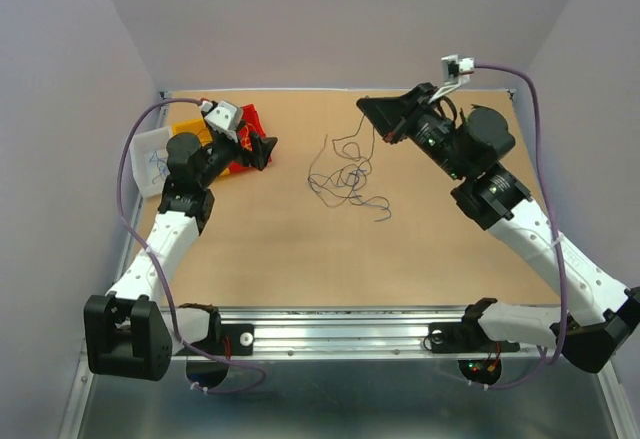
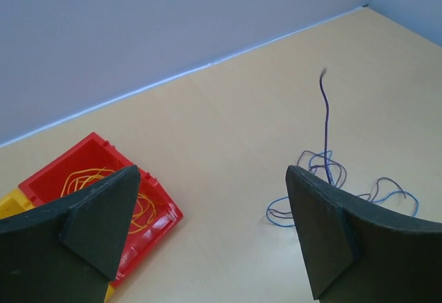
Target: Untangle the cables
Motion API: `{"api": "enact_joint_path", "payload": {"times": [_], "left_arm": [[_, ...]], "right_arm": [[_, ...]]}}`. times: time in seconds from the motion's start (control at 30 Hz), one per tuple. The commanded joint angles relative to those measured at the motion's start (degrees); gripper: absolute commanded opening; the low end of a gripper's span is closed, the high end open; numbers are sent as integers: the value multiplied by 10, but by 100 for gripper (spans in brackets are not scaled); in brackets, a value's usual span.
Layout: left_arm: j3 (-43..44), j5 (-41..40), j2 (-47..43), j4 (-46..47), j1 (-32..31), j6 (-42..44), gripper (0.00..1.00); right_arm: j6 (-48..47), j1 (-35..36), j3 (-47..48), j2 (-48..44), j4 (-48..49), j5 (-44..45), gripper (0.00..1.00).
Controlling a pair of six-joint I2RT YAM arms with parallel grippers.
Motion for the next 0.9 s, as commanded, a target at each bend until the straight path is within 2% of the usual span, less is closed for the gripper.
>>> {"api": "enact_joint_path", "payload": {"times": [0.0, 0.23, 0.37, 0.4, 0.5, 0.87], "left_arm": [[-21, 96, -53, 65, 0, -10, 99], [-64, 275, -90, 142, 1, -17, 99], [-55, 428, -64, 155, -2, -26, 99], [-51, 444, -57, 156, -5, -26, 99], [-51, 470, -43, 156, -23, -10, 99], [-53, 487, -23, 130, -77, 13, 99]], "right_arm": [[-19, 3, -27, 10, -56, -64, 1], [-58, 25, -56, 31, -69, -96, 1], [-80, 57, -70, 45, -76, -80, 1], [-84, 63, -73, 50, -76, -78, 1], [-102, 86, -77, 71, -76, -67, 1], [-150, 133, -47, 119, -70, -62, 1]]}}
